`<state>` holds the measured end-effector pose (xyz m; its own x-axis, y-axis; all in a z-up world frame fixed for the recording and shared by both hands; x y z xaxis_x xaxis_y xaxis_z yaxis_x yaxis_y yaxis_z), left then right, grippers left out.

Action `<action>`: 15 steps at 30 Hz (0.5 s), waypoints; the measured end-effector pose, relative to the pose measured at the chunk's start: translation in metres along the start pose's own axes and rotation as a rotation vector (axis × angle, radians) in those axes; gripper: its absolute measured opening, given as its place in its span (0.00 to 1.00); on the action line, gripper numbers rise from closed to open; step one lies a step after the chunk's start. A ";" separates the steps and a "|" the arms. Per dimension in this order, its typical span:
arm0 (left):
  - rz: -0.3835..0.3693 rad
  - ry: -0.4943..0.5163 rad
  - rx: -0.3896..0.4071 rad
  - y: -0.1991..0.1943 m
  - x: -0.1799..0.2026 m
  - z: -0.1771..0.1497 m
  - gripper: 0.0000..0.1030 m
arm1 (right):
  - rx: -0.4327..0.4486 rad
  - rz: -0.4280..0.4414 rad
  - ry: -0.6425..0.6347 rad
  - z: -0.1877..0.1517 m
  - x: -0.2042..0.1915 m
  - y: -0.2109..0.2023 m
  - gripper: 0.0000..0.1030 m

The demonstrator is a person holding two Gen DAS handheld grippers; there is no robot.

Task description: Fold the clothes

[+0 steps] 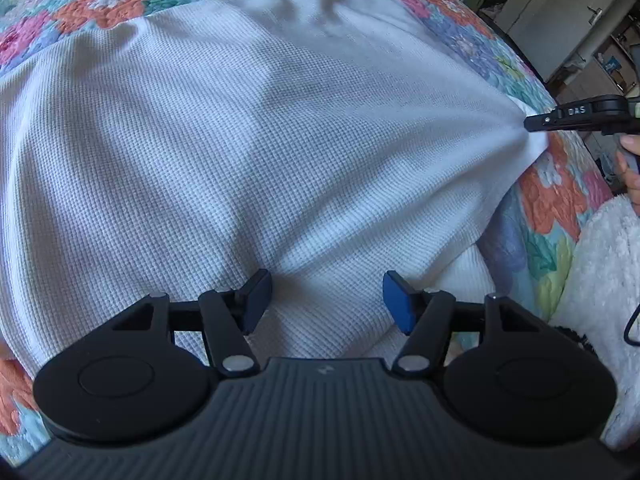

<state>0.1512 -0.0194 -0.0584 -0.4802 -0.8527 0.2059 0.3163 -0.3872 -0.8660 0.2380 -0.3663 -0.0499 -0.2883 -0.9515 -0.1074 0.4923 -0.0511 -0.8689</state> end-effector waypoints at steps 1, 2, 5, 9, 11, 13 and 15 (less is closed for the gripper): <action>0.007 -0.004 0.001 -0.002 -0.001 0.000 0.59 | 0.024 -0.037 -0.004 0.000 -0.001 -0.002 0.42; 0.014 -0.006 0.002 -0.004 -0.001 0.000 0.59 | 0.060 -0.054 -0.022 -0.001 -0.003 -0.008 0.49; 0.054 -0.020 0.004 -0.009 -0.005 -0.003 0.60 | 0.179 0.025 -0.033 -0.001 -0.013 -0.030 0.52; 0.137 -0.041 0.005 -0.018 -0.016 -0.004 0.60 | 0.261 0.285 0.107 -0.009 -0.029 -0.061 0.53; 0.154 -0.065 0.016 -0.025 -0.021 -0.005 0.66 | 0.299 0.316 0.057 -0.019 -0.052 -0.074 0.54; 0.207 -0.101 0.020 -0.034 -0.030 -0.009 0.70 | 0.290 0.356 -0.038 -0.033 -0.085 -0.081 0.54; 0.259 -0.170 0.009 -0.043 -0.041 -0.015 0.75 | 0.244 0.440 -0.135 -0.048 -0.123 -0.082 0.54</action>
Point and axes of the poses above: each gripper's, at about its wrist camera, not at the fingertips, and y roughly the way its jaws point, x to its right, z to its top, the point moved 6 cm from there along y, roughly the way its jaws point, and after that the axes turned 7 degrees about y, right-handed, at the moved point
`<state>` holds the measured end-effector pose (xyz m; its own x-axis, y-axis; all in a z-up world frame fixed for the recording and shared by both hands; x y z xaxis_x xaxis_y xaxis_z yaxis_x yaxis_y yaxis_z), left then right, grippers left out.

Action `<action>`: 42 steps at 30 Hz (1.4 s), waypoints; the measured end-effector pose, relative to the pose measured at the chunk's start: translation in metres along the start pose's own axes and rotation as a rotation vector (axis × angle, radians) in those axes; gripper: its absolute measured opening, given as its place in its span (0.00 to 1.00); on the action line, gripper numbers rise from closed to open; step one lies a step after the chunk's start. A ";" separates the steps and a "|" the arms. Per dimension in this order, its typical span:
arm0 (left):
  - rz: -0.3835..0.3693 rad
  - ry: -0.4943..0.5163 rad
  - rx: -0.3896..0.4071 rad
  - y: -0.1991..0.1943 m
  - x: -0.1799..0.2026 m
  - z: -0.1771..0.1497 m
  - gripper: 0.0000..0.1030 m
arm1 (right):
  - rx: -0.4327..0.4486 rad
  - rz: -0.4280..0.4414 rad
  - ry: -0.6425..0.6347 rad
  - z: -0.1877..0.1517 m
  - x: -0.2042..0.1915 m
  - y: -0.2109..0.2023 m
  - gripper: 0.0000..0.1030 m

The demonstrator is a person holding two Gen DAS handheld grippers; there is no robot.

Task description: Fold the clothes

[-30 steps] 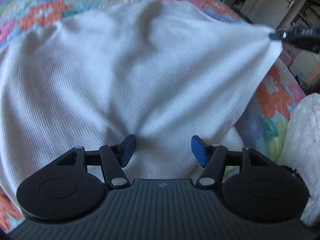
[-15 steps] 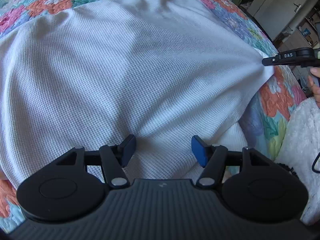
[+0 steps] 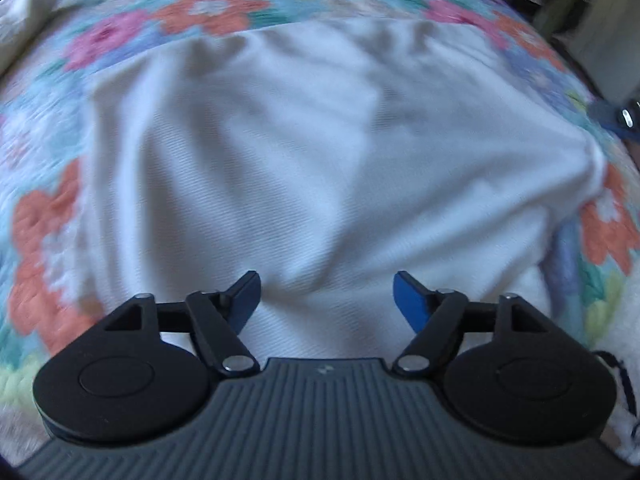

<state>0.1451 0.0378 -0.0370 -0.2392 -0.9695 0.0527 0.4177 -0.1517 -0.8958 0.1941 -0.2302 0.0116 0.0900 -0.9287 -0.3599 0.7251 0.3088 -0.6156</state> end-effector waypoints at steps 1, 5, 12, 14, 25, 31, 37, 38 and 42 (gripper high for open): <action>0.024 -0.040 -0.001 -0.005 -0.008 -0.004 0.77 | -0.031 0.044 -0.045 -0.007 -0.019 0.007 0.54; 0.065 -0.104 0.015 -0.017 -0.041 -0.011 0.91 | -0.108 0.136 -0.317 -0.041 -0.092 0.030 0.54; 0.052 -0.218 0.030 -0.009 -0.086 -0.012 0.66 | -0.258 0.351 -0.480 -0.095 -0.160 0.039 0.54; 0.089 -0.214 -0.001 0.001 -0.090 -0.015 0.70 | -0.291 0.344 -0.502 -0.109 -0.170 0.042 0.55; -0.006 -0.284 0.081 -0.031 -0.148 0.003 0.47 | -0.366 0.316 -0.439 -0.114 -0.187 0.065 0.56; 0.058 -0.221 0.063 -0.029 -0.169 0.018 0.48 | -0.411 0.396 -0.382 -0.116 -0.218 0.074 0.56; -0.099 -0.347 0.132 -0.021 -0.178 0.005 0.52 | -0.459 0.353 -0.380 -0.127 -0.243 0.101 0.60; -0.101 -0.360 0.144 -0.021 -0.180 0.004 0.52 | -0.461 0.324 -0.423 -0.131 -0.248 0.107 0.60; -0.134 -0.355 0.232 -0.034 -0.186 0.014 0.48 | -0.399 0.216 -0.568 -0.142 -0.259 0.116 0.15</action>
Point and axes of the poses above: each gripper's, at about its wrist camera, not at the fingertips, and y roughly the way its jaws point, x to its right, z to its top, the point moved 6 cm from there along y, roughly the way its jaws point, and after that the axes turned 7 degrees about y, right-handed, at the moved point
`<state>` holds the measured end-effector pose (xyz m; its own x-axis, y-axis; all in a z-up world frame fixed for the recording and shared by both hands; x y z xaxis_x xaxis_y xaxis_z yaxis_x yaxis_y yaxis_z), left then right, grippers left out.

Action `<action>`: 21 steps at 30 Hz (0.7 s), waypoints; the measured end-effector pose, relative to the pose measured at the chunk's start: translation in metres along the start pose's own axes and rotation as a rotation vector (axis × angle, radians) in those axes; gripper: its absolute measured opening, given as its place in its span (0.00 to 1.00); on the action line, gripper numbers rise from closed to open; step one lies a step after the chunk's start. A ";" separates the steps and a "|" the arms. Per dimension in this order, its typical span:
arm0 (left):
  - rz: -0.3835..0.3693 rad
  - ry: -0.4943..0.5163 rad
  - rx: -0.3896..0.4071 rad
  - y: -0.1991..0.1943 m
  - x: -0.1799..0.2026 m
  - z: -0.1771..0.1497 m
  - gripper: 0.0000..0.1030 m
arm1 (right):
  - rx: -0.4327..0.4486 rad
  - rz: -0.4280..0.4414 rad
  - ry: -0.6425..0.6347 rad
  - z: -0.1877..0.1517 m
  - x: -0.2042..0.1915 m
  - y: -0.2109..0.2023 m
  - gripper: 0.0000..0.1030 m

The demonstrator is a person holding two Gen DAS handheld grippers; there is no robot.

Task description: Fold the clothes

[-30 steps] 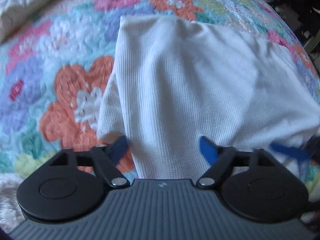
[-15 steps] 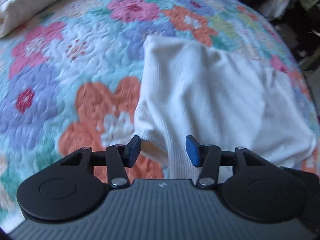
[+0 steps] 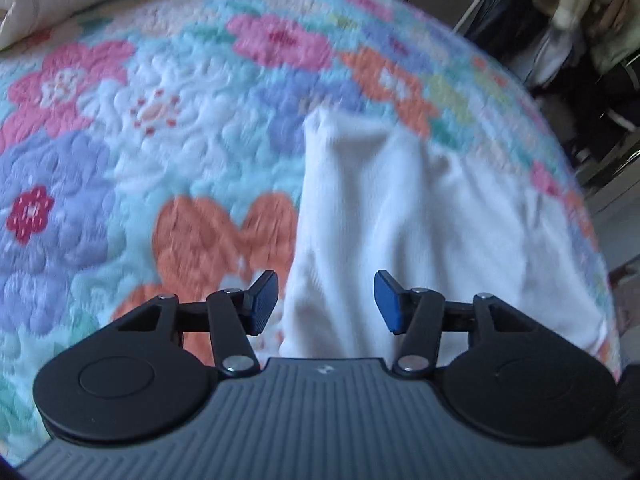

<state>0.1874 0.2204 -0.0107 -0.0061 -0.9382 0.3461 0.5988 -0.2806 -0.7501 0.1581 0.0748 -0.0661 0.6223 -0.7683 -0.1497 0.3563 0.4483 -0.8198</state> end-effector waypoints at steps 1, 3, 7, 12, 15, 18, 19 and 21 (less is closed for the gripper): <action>-0.020 0.011 0.010 -0.002 0.003 0.002 0.48 | 0.009 -0.023 -0.014 0.000 0.001 -0.002 0.07; -0.025 0.021 0.010 -0.001 0.005 0.000 0.48 | 0.030 0.017 0.045 0.000 0.010 -0.010 0.04; -0.027 0.004 0.004 0.001 0.002 -0.001 0.48 | 0.070 0.199 0.283 0.002 0.036 -0.031 0.04; -0.082 -0.062 0.039 0.000 -0.003 0.003 0.48 | 0.156 0.387 0.547 0.008 0.068 -0.050 0.05; -0.144 -0.095 0.040 0.008 -0.001 0.008 0.50 | 0.172 0.423 0.589 0.010 0.077 -0.054 0.05; -0.221 -0.118 -0.003 0.028 0.006 0.014 0.52 | 0.178 0.477 0.613 0.014 0.077 -0.053 0.05; -0.236 -0.117 -0.026 0.037 0.009 0.014 0.52 | 0.180 0.496 0.621 0.015 0.077 -0.052 0.05; -0.223 -0.074 -0.052 0.051 0.016 0.014 0.40 | 0.172 0.501 0.608 0.022 0.079 -0.050 0.05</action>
Point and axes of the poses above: each gripper's, at about its wrist camera, not at the fingertips, and y roughly the way its jaws point, x to its right, z to its top, the point moved 6 cm from there along y, roughly the way its jaws point, and after that the axes turned 7 degrees about y, right-handed, at the moved point
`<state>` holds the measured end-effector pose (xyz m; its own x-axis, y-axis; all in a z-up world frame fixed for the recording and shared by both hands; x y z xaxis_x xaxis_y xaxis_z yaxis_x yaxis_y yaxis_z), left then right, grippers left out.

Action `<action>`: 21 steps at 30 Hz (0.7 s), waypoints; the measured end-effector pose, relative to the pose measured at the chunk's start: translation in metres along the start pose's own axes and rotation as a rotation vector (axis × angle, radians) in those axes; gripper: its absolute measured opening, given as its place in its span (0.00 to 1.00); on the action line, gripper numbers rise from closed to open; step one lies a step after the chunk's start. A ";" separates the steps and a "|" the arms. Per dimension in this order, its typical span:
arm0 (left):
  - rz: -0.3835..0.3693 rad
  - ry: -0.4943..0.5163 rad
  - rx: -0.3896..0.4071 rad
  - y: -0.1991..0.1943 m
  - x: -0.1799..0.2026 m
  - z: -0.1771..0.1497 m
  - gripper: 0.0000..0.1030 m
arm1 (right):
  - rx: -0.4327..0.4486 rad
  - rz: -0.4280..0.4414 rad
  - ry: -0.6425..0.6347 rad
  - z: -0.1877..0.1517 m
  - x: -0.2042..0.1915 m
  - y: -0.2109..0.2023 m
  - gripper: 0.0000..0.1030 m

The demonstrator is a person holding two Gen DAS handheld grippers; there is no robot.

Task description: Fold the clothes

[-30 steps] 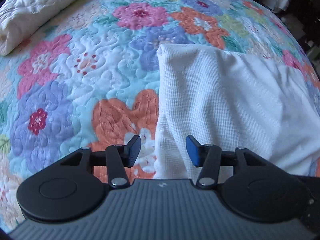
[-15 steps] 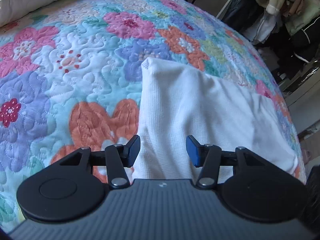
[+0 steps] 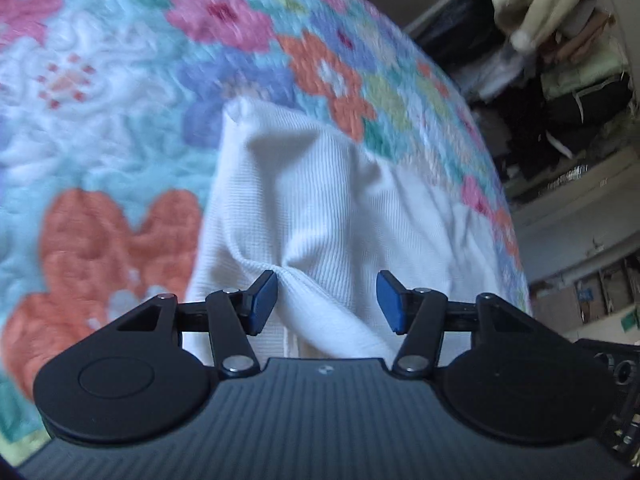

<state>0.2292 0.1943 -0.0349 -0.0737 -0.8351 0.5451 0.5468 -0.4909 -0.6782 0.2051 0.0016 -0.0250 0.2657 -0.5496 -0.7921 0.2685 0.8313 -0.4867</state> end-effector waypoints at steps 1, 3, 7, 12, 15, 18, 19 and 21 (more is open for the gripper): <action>0.015 0.039 0.001 0.004 0.004 0.000 0.00 | -0.003 -0.005 -0.006 0.001 -0.002 0.003 0.05; 0.042 0.139 0.041 0.000 0.016 0.003 0.02 | -0.006 -0.009 -0.010 0.001 -0.005 0.008 0.05; 0.011 0.261 0.247 -0.035 0.039 0.020 0.02 | 0.001 0.006 -0.023 0.003 -0.018 0.022 0.06; 0.113 0.182 0.275 -0.036 0.016 0.030 0.02 | 0.052 -0.035 -0.034 0.012 -0.020 0.048 0.06; 0.142 0.163 0.246 -0.030 0.006 0.027 0.02 | 0.055 -0.063 -0.022 0.012 -0.016 0.065 0.06; 0.200 0.158 0.204 -0.020 -0.003 0.023 0.03 | 0.005 -0.133 -0.081 0.008 -0.016 0.078 0.07; 0.254 0.174 0.179 -0.016 -0.009 0.019 0.04 | 0.009 -0.177 -0.108 0.006 -0.015 0.075 0.10; 0.389 0.234 0.075 0.000 -0.021 0.009 0.04 | 0.036 -0.232 -0.159 0.003 -0.017 0.059 0.17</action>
<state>0.2379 0.2137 -0.0419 -0.0322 -0.9916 0.1255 0.6296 -0.1176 -0.7680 0.2190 0.0598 -0.0393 0.3343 -0.7334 -0.5919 0.3711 0.6797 -0.6326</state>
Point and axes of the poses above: each gripper's, at about its wrist camera, not at the fingertips, and y roughly the way its jaws point, x to its right, z to its top, the point moved 6 cm from there along y, roughly the way its jaws point, and after that the axes turned 7 degrees about y, right-handed, at the moved point
